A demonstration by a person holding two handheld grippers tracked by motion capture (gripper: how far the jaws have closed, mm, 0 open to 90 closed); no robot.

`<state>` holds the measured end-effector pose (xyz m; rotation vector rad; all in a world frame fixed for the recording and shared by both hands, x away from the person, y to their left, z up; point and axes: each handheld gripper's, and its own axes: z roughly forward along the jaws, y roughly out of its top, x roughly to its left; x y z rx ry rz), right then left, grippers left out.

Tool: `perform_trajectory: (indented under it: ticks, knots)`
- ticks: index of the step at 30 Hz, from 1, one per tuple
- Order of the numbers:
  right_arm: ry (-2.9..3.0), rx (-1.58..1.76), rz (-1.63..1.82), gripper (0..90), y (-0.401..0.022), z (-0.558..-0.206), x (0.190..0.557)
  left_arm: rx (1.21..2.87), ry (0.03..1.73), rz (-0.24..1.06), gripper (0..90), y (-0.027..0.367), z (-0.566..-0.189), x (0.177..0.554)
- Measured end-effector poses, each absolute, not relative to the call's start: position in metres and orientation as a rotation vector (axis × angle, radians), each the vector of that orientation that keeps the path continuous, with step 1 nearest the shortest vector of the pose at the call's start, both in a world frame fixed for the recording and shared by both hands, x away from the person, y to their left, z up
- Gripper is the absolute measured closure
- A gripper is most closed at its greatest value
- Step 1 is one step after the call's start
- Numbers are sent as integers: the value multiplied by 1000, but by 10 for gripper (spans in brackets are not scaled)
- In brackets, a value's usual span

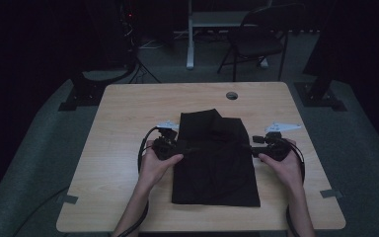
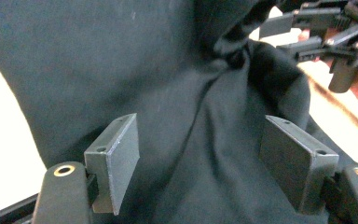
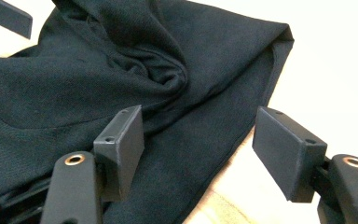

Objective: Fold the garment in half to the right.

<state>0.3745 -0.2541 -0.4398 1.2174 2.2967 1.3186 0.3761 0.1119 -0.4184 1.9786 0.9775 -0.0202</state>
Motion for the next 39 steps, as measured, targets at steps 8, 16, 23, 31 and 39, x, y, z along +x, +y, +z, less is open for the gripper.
perform_trajectory:
  ticks: [8, 16, 23, 31, 39]
  knots:
    - [2304, 1213, 1312, 323, -254, -441, 375, 1983, 984, -61, 300, 120, -434, 368]
    - [2314, 1211, 1298, 323, -252, -442, 376, 2014, 969, -71, 452, 122, -437, 361]
    - [2315, 1208, 1296, 323, -252, -442, 376, 2015, 990, -92, 597, 125, -440, 358]
    - [2322, 1206, 1288, 321, -250, -443, 376, 1999, 996, -117, 809, 127, -441, 357]
    - [2322, 1201, 1284, 321, -249, -443, 376, 1985, 933, -139, 865, 123, -432, 354]
